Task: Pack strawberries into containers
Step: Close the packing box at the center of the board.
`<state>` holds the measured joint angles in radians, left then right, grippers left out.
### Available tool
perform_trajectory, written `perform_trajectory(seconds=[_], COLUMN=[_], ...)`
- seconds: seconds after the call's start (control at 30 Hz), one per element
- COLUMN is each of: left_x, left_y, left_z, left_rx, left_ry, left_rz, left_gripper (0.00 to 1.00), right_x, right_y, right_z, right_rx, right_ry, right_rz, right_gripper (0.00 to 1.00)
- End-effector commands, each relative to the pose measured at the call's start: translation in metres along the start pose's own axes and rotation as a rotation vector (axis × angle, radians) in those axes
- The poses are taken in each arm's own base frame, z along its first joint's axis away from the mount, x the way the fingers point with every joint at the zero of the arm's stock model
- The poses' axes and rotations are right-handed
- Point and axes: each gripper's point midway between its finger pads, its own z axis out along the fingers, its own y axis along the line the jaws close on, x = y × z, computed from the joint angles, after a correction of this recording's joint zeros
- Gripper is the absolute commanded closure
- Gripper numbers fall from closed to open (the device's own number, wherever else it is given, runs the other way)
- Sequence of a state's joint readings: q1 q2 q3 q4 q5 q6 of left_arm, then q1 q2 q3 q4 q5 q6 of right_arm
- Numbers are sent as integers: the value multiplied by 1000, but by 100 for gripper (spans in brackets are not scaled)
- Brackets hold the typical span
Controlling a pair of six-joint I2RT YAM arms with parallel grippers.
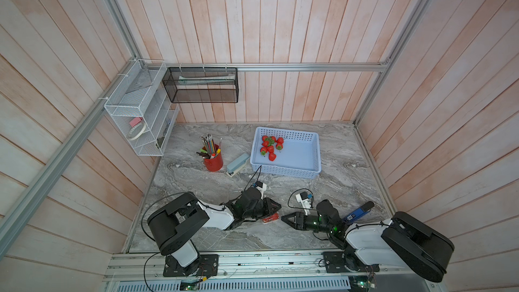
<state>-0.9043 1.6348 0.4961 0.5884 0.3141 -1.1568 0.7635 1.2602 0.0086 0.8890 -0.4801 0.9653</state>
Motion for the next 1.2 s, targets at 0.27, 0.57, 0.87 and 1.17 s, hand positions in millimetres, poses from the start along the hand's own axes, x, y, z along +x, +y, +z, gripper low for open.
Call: perform_trajectory(seconds=[0.27,0.57,0.87,1.17], left_x=[35,38,37,37], left_y=[79,82,83,83], left_z=[-6,-8,-6,-7], left_rx=[-245,-239,-238,-236], left_ry=[90,87,90,90], left_rz=[-86,-96,-89,-89], left_gripper=[73,74,74,74], right_x=[-1,2,-2,-9], right_y=[-19,-9,1,-4], right_z=[2,11,8,18], right_rx=[68,-6,-44,-17], right_ry=[9,46,34,38], right_rz=[38,44,14,20], right_gripper=[59,67,66,66])
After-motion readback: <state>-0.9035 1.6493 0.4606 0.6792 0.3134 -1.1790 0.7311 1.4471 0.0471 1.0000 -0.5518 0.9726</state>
